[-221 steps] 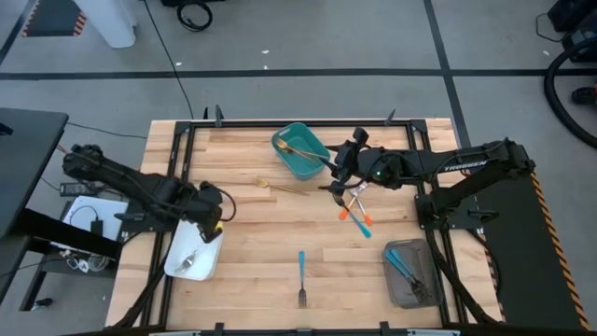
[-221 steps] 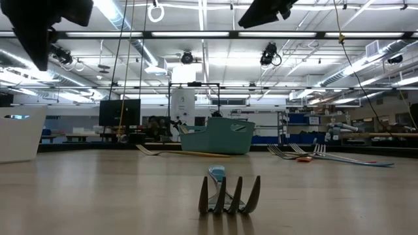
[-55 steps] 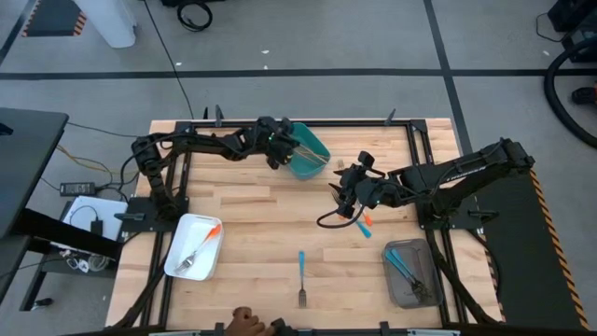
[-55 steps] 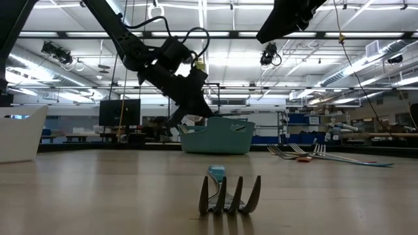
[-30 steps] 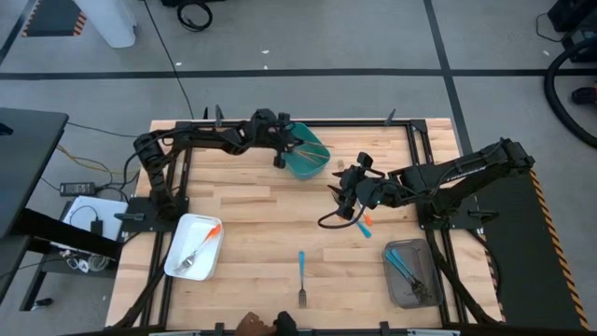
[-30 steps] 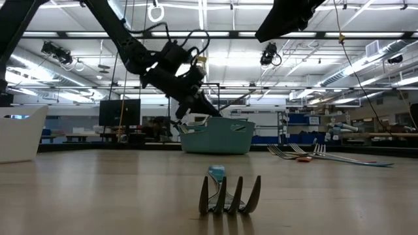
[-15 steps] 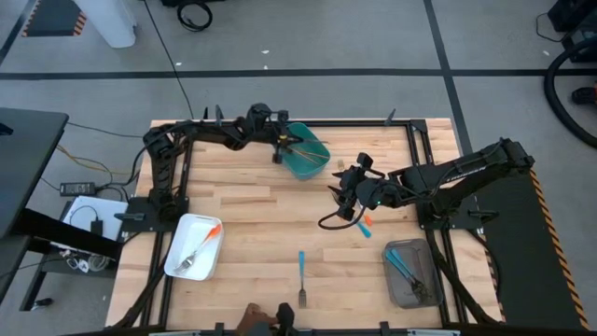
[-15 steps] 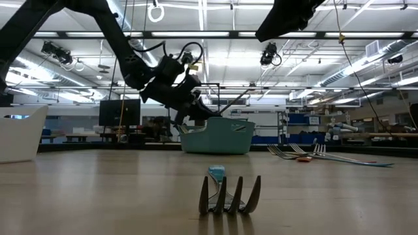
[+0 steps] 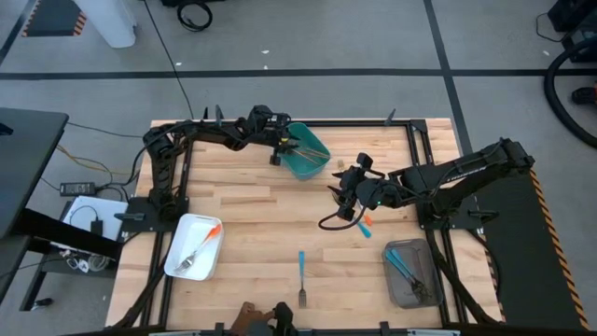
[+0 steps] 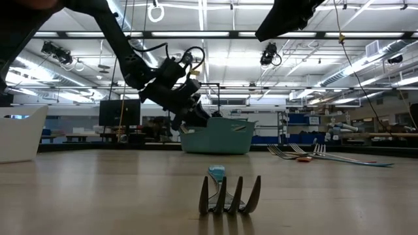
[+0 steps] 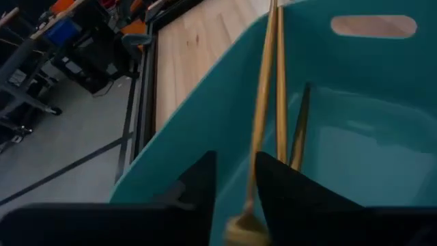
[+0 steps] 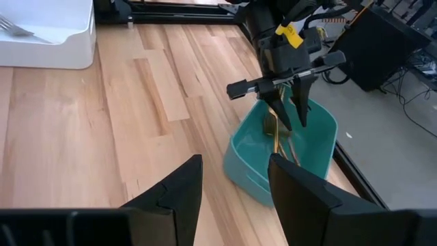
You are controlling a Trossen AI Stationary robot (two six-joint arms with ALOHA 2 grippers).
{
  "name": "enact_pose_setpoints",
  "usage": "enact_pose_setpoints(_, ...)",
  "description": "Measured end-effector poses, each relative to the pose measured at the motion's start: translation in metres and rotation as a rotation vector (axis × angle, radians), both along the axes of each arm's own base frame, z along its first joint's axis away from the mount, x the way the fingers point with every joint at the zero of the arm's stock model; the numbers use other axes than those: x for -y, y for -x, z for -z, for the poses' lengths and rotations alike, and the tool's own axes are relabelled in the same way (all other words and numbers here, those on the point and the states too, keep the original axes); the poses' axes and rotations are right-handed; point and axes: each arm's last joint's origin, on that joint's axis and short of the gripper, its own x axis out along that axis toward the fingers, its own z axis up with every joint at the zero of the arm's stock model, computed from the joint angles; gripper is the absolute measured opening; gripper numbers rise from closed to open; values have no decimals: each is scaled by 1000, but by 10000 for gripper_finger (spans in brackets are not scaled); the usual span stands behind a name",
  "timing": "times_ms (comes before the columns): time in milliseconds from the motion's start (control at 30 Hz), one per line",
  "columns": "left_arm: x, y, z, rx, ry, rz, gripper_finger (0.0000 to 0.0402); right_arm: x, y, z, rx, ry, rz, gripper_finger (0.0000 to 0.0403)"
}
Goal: Sort silverware by color (type)
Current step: Put the gold fork into the green bin, then put the orange fork into the white bin
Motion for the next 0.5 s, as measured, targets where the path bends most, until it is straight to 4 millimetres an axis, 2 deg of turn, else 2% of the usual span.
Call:
enact_pose_setpoints(200, 1, -1, -15, 51, 31, -57, 151, 0, 0, 0, -1, 0, 0, 173)
enact_pose_setpoints(367, 7, 2, -45, 124, 70, -81, 148, 0, 0, 0, -1, 1, 0, 173)
enact_pose_setpoints(500, 23, 1, -66, 145, 61, -54, 143, 0, 0, 0, -2, 3, -2, 173)
